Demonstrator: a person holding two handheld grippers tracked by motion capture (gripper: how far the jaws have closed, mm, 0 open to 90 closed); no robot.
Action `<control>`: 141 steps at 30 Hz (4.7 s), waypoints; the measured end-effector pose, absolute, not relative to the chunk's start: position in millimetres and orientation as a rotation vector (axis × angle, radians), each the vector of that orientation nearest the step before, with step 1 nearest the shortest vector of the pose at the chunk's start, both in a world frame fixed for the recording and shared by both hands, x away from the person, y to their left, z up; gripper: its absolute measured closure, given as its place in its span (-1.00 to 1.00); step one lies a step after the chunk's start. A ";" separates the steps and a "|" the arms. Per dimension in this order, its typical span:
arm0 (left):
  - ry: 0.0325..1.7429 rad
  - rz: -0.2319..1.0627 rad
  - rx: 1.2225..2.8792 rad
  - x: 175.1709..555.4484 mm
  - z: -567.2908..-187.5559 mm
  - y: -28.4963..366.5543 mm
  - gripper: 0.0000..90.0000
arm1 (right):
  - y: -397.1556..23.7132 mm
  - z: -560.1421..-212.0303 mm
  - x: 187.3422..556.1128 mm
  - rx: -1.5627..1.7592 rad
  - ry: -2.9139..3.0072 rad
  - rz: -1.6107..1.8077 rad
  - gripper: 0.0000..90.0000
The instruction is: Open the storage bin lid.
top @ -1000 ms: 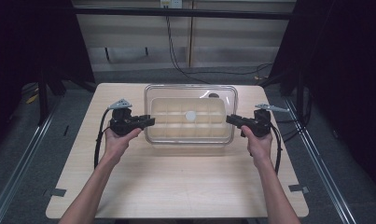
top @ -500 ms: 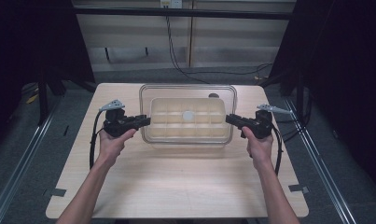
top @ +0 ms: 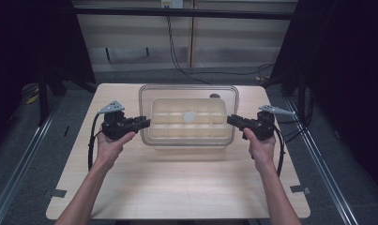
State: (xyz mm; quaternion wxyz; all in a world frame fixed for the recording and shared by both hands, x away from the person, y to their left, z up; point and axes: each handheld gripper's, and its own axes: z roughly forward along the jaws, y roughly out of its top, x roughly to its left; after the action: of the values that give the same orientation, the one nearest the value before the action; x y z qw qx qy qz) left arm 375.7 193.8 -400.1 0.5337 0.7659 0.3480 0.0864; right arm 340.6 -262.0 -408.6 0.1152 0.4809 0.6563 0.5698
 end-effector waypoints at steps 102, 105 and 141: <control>0.790 0.131 2.031 273.0 -426.9 211.3 0.55 | -247.0 -433.6 225.9 1.437 2.145 1.558 0.59; 0.788 0.123 2.046 266.7 -429.7 211.4 0.55 | -246.3 -436.3 222.2 1.446 2.154 1.557 0.58; 0.800 0.070 2.137 259.8 -460.5 210.0 0.45 | -241.5 -470.8 224.0 1.532 2.232 1.412 0.42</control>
State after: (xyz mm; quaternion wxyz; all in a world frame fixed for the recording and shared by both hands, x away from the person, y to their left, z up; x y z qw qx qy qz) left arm 259.8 210.0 -460.5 0.4162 0.8511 0.3188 0.0281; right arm 224.0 -241.5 -470.8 0.0442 0.5013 0.7303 0.4621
